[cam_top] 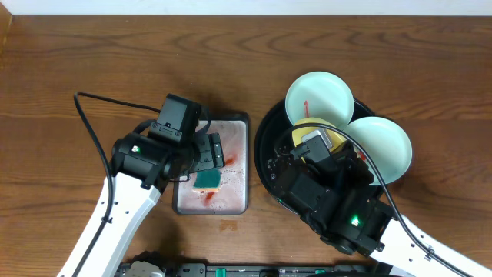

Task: Clean dirty plates on tray and stack at the side
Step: 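Lift the yellow plate off the black tray with the right gripper, then move the yellow plate right and set it on the table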

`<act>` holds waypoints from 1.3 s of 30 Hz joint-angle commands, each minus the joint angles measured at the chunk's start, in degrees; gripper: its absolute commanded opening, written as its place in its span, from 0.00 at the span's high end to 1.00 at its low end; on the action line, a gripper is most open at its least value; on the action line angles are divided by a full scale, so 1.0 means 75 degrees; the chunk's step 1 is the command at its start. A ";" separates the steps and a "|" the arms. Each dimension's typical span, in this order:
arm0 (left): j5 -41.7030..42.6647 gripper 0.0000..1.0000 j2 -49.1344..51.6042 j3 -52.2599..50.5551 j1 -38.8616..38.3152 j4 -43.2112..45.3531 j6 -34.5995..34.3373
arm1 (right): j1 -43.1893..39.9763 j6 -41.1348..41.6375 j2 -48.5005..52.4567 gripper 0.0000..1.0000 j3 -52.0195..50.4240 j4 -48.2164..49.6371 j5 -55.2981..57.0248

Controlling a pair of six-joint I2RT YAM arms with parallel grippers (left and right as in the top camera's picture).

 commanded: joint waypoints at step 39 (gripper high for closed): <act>0.0020 0.15 -0.0009 0.0035 0.0035 -0.0050 0.0032 | -0.3564 0.1198 -0.0160 0.99 0.0210 0.0431 -0.4948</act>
